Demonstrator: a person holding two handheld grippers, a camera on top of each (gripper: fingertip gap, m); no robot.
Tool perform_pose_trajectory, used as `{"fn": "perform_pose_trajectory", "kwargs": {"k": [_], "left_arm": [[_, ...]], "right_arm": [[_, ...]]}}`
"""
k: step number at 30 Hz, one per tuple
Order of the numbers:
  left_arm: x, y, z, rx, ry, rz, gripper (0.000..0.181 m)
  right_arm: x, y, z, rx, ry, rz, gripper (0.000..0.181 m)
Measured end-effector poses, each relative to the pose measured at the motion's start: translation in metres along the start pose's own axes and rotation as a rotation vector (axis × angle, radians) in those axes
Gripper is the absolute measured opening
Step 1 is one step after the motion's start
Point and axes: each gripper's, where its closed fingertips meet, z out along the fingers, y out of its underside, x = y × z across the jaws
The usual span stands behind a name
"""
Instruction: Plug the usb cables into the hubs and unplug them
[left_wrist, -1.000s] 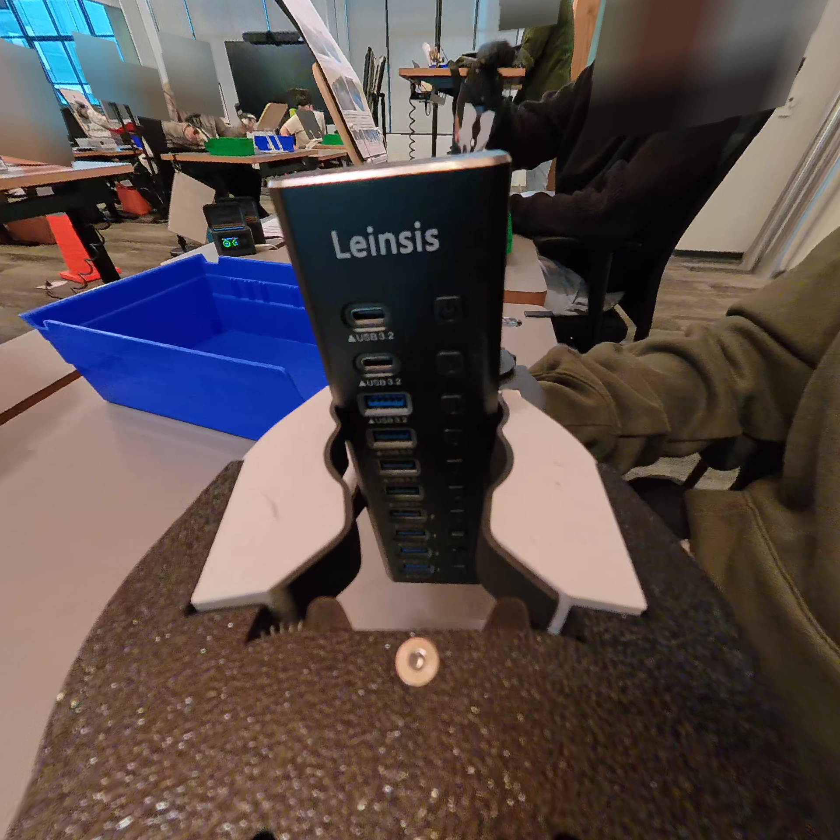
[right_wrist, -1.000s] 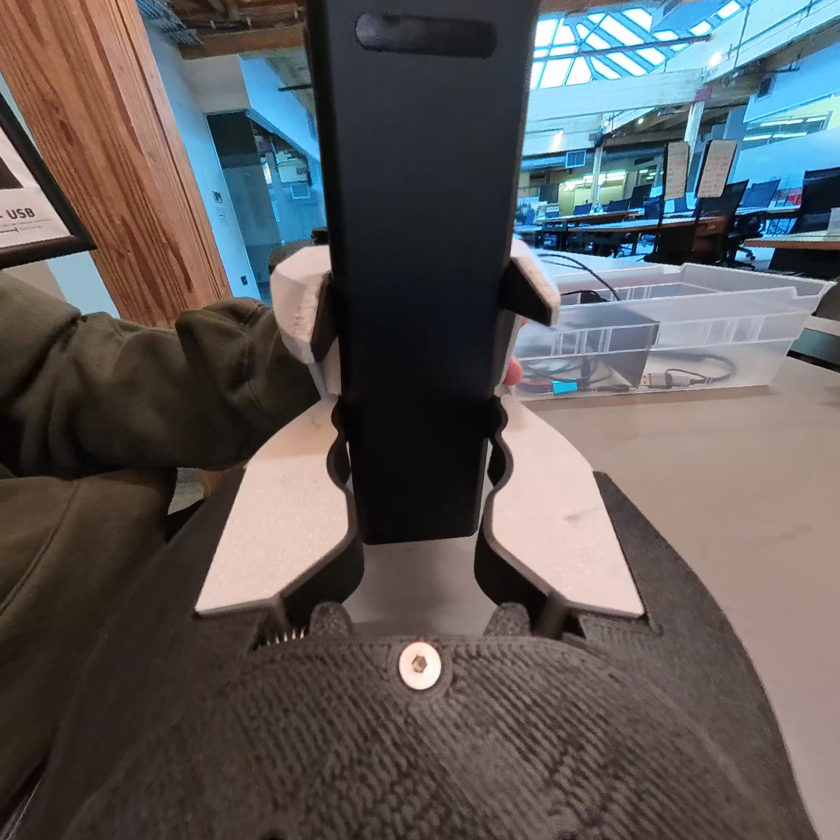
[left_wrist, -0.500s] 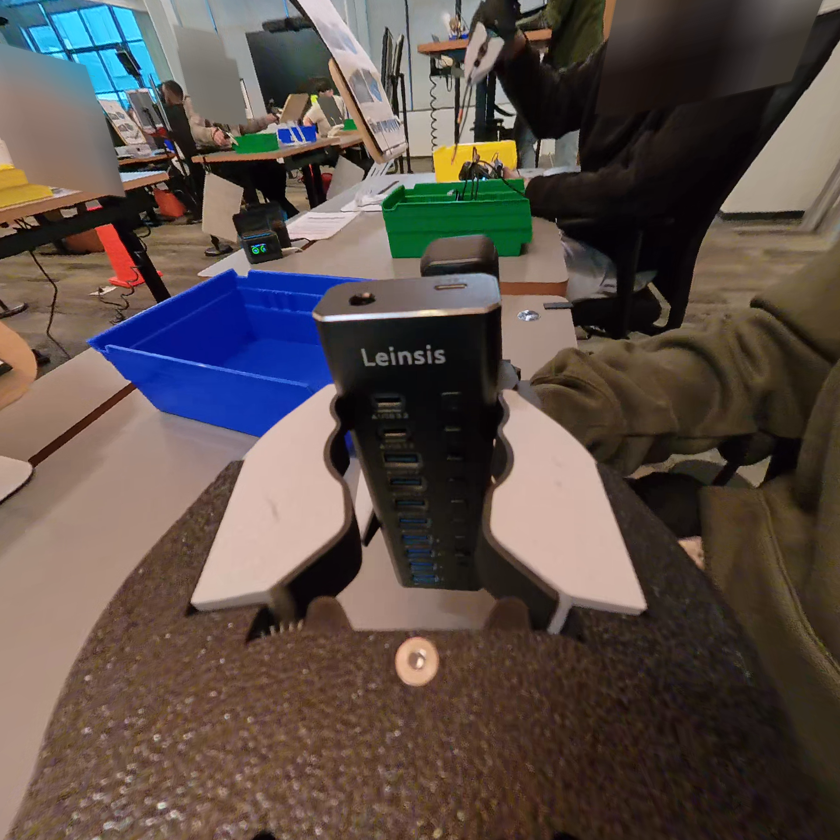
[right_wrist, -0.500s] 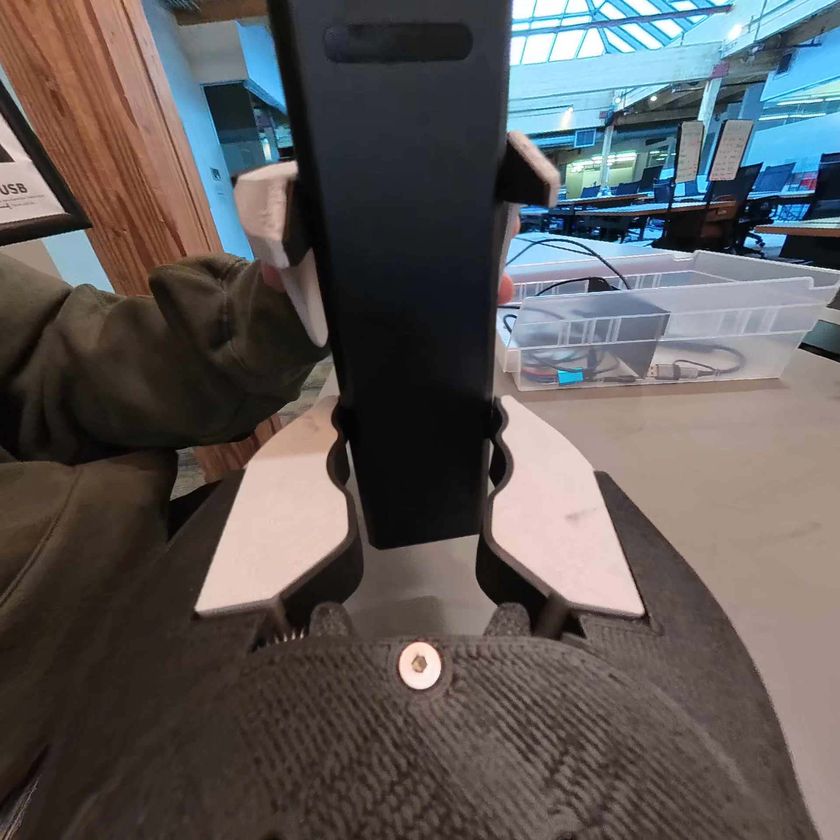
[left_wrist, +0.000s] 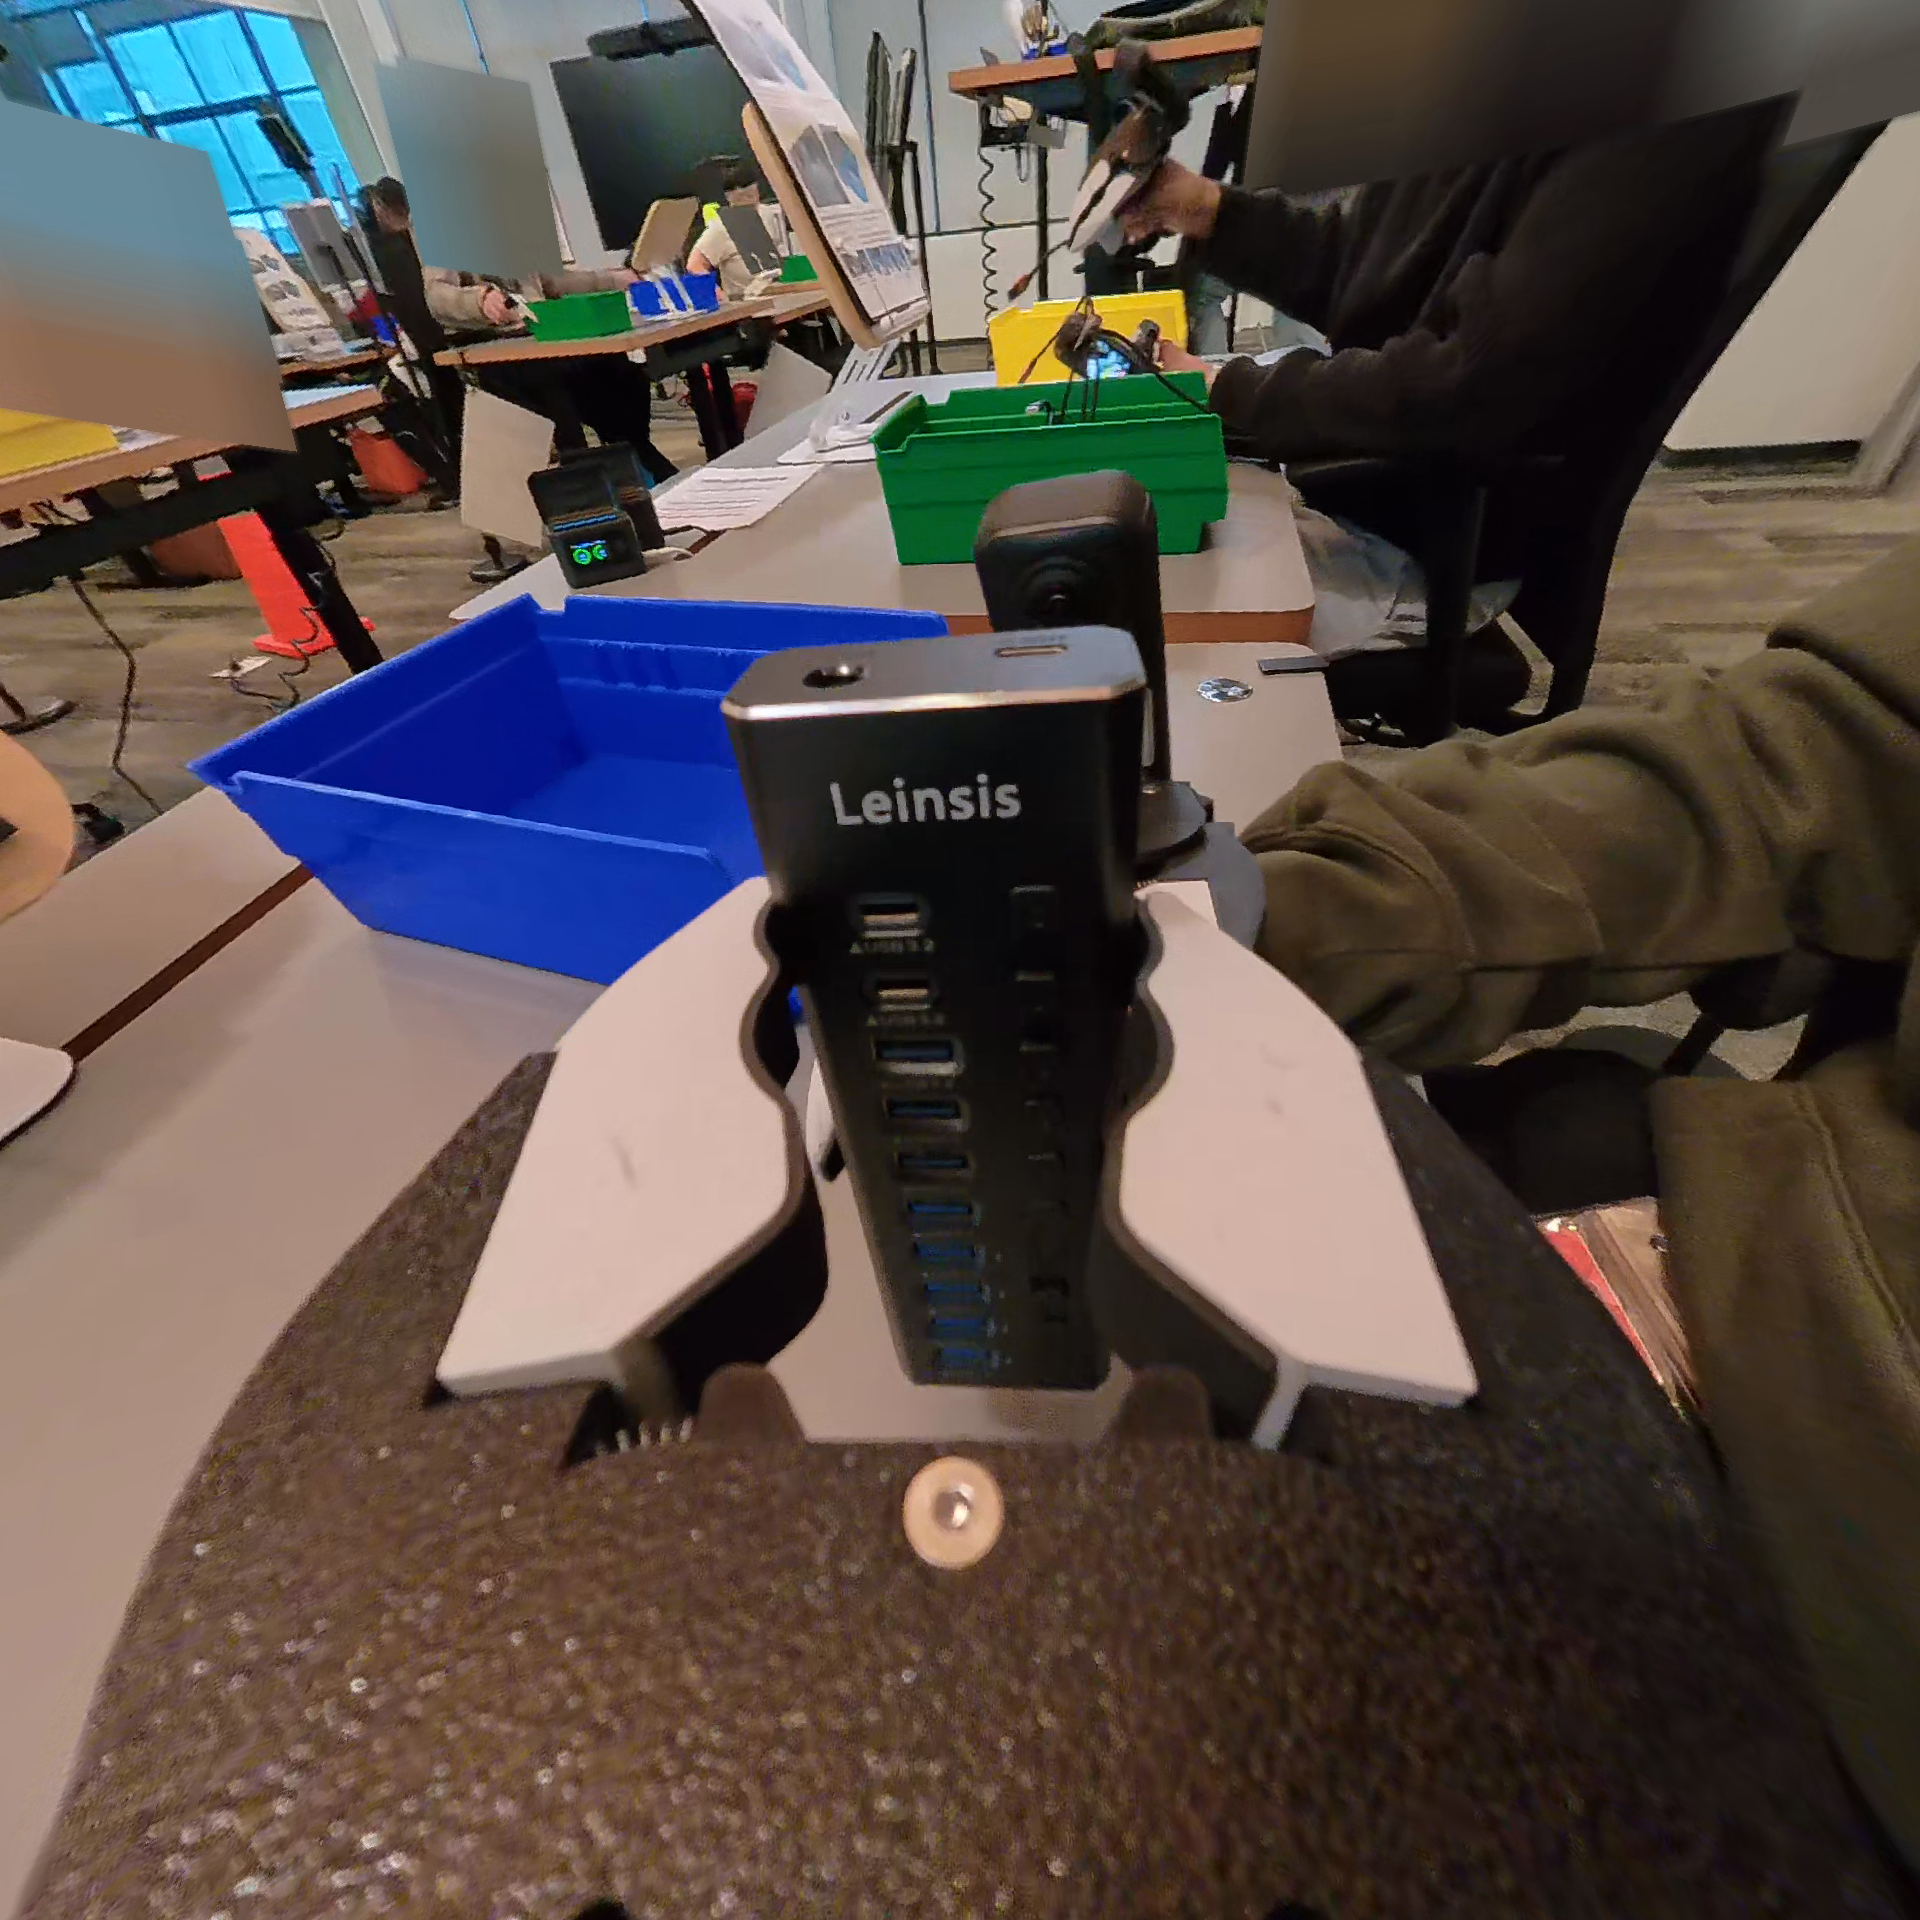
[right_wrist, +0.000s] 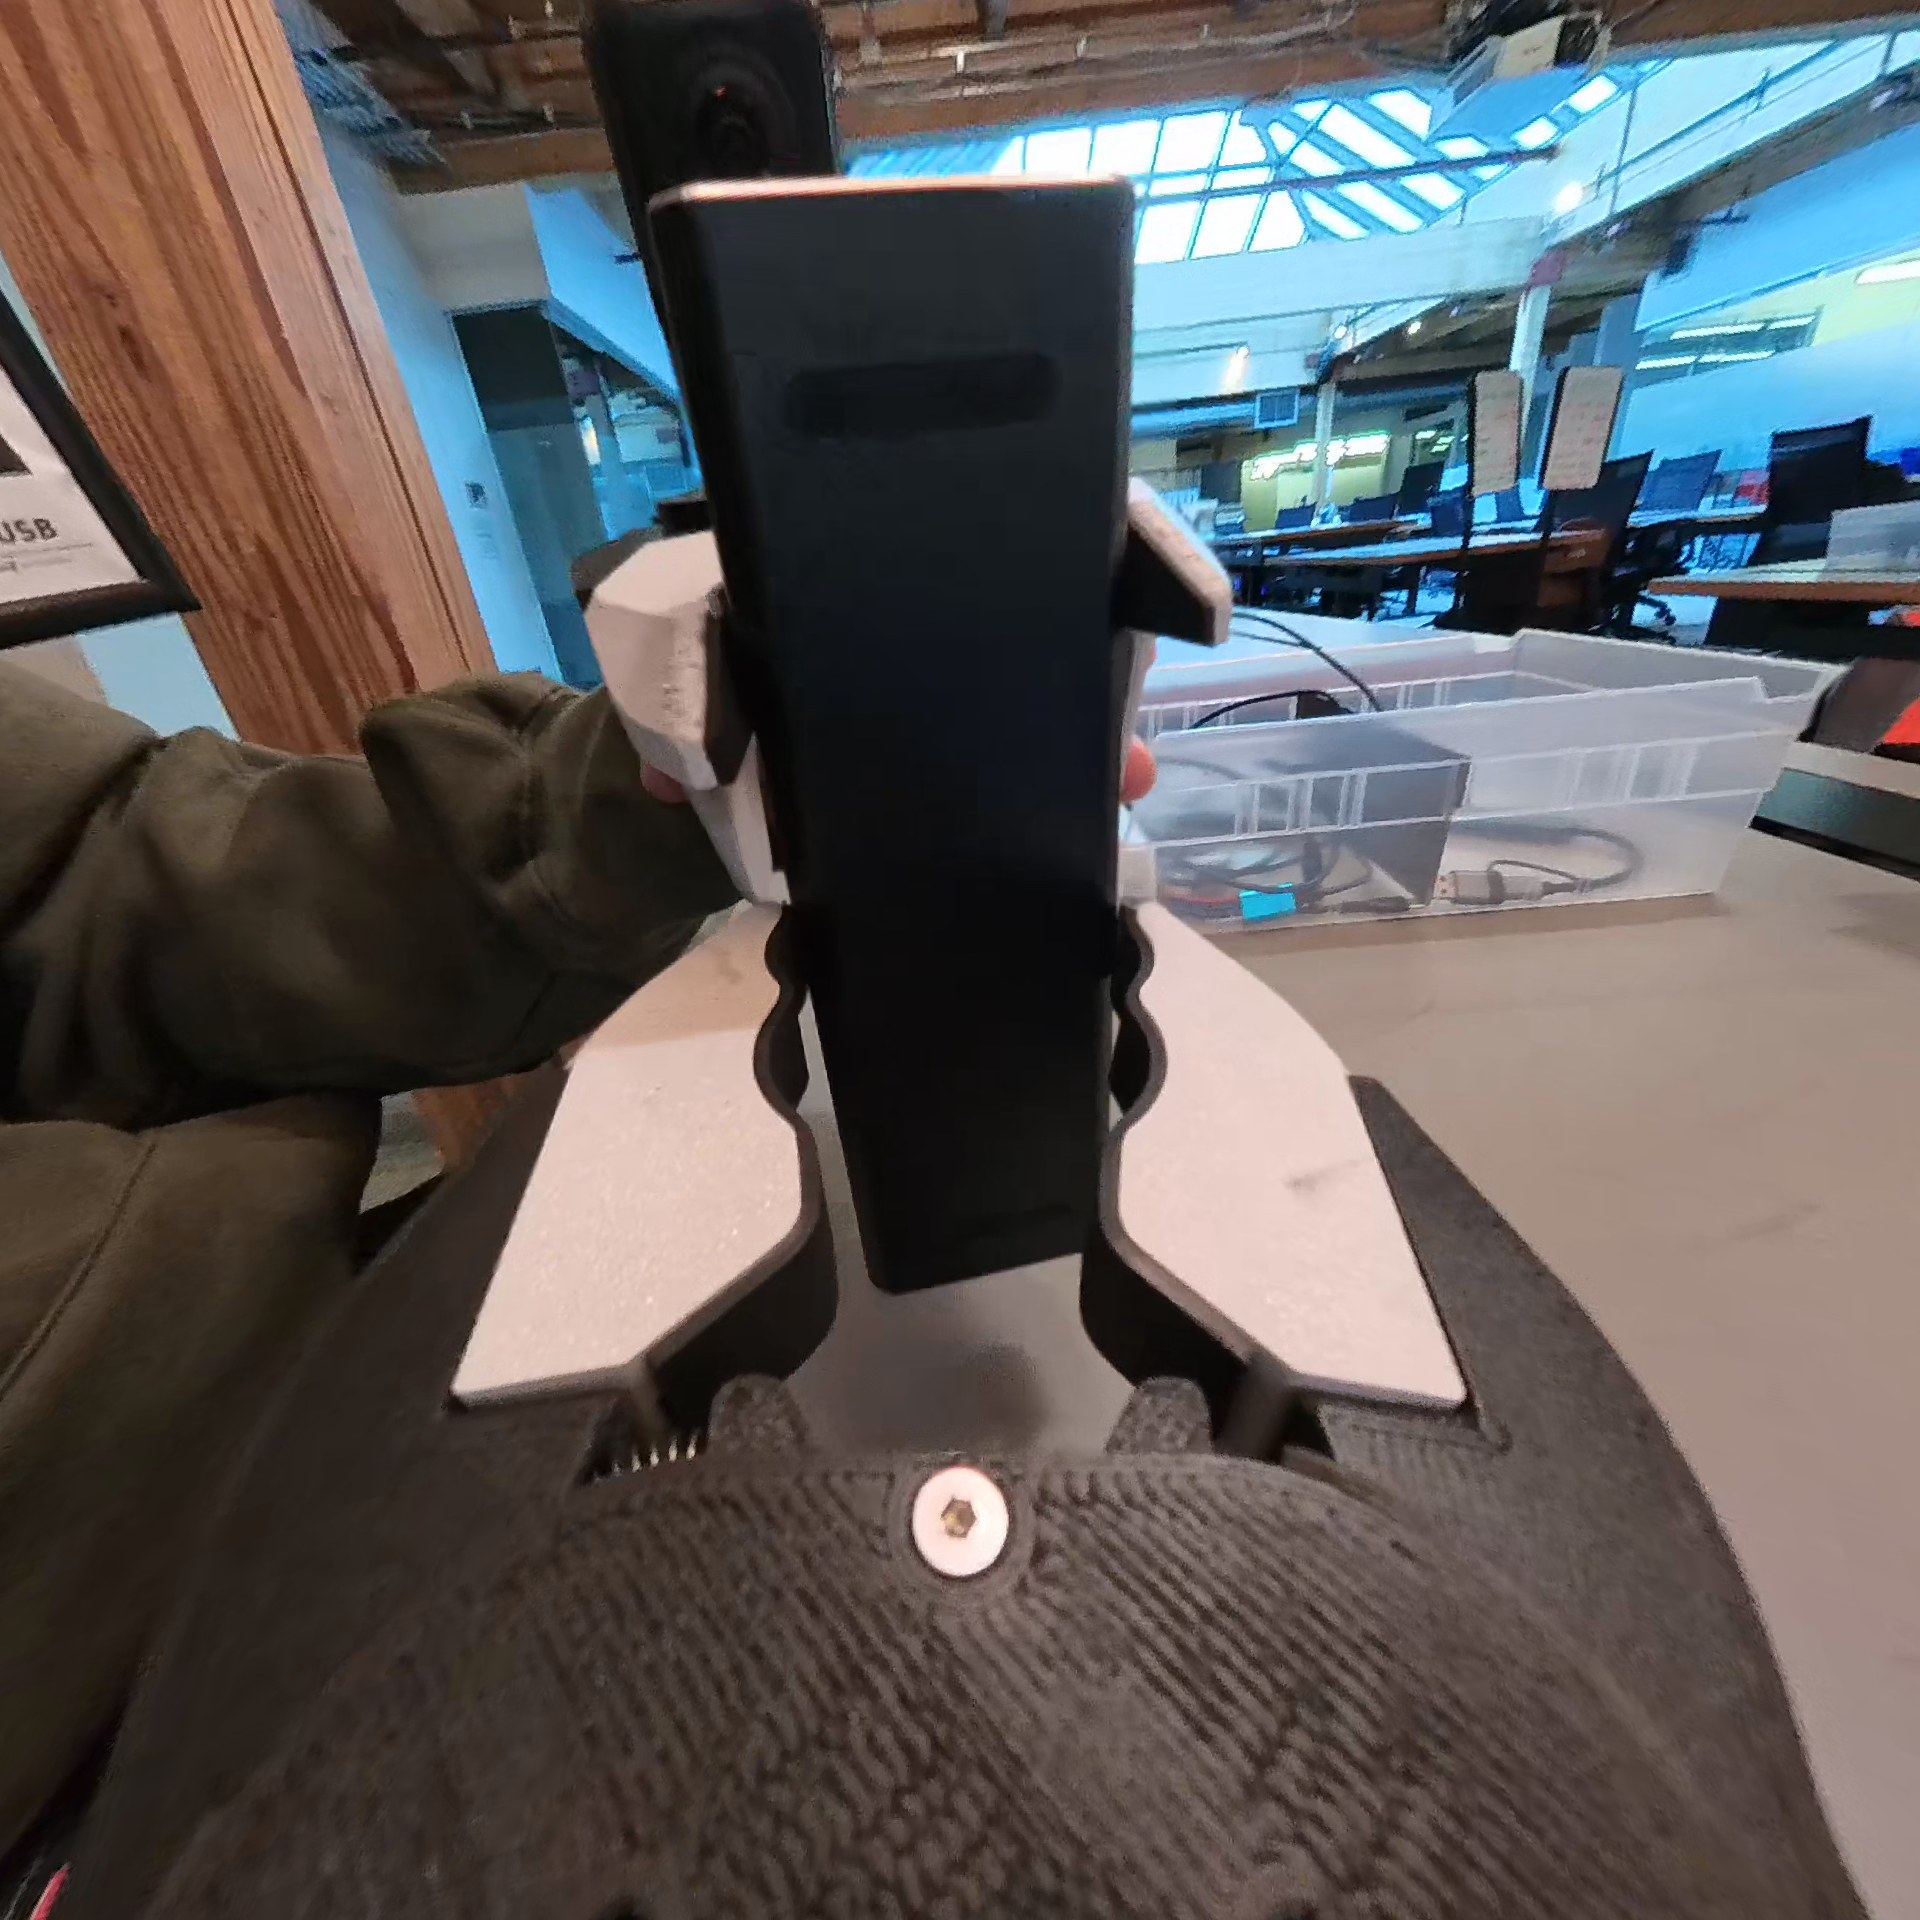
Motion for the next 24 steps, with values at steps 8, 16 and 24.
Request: {"fn": "perform_pose_trajectory", "kwargs": {"k": [8,16,24], "left_arm": [[0.005,0.001,0.000,0.021,0.061,-0.021,0.060],[-0.003,-0.013,-0.019,0.102,-0.017,-0.072,0.069],[-0.033,-0.002,-0.083,0.043,-0.328,-0.031,0.057]], "right_arm": [[-0.004,0.005,0.002,-0.040,-0.020,-0.001,0.057],[0.004,-0.001,-0.006,-0.003,0.005,0.013,0.057],[0.018,-0.004,-0.018,0.001,0.078,-0.007,0.057]]}}
